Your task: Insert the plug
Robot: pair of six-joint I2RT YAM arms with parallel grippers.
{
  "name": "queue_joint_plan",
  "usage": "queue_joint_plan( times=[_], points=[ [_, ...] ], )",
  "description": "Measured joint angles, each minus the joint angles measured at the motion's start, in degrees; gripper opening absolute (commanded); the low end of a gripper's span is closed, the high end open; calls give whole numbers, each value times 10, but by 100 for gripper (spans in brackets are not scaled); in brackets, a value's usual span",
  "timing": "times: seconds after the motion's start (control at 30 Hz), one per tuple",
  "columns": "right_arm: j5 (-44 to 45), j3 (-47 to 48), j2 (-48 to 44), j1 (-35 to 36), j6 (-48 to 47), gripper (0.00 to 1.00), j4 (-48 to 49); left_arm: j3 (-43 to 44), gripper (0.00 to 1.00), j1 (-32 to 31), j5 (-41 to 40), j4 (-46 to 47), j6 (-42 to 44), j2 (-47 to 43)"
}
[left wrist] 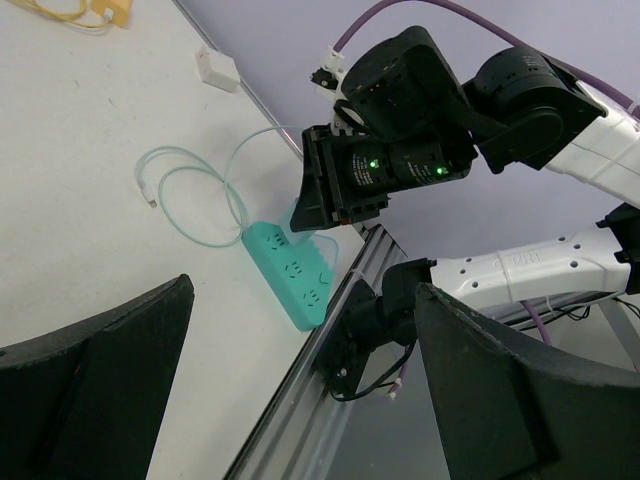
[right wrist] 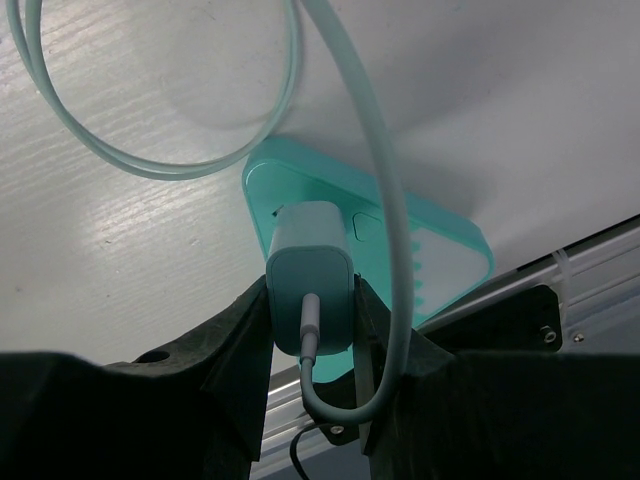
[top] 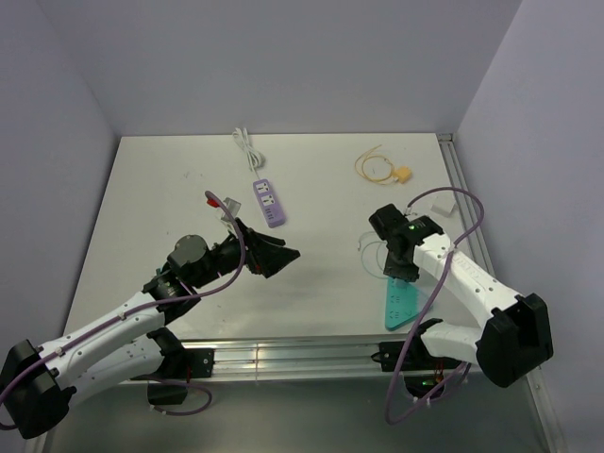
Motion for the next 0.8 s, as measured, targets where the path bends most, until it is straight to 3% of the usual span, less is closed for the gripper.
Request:
queue_joint_plan(
  times=[0.8],
  points=[
    [-7, 0, 31, 5, -5, 0, 4, 0, 98, 0, 0, 0, 5, 0]
  ],
)
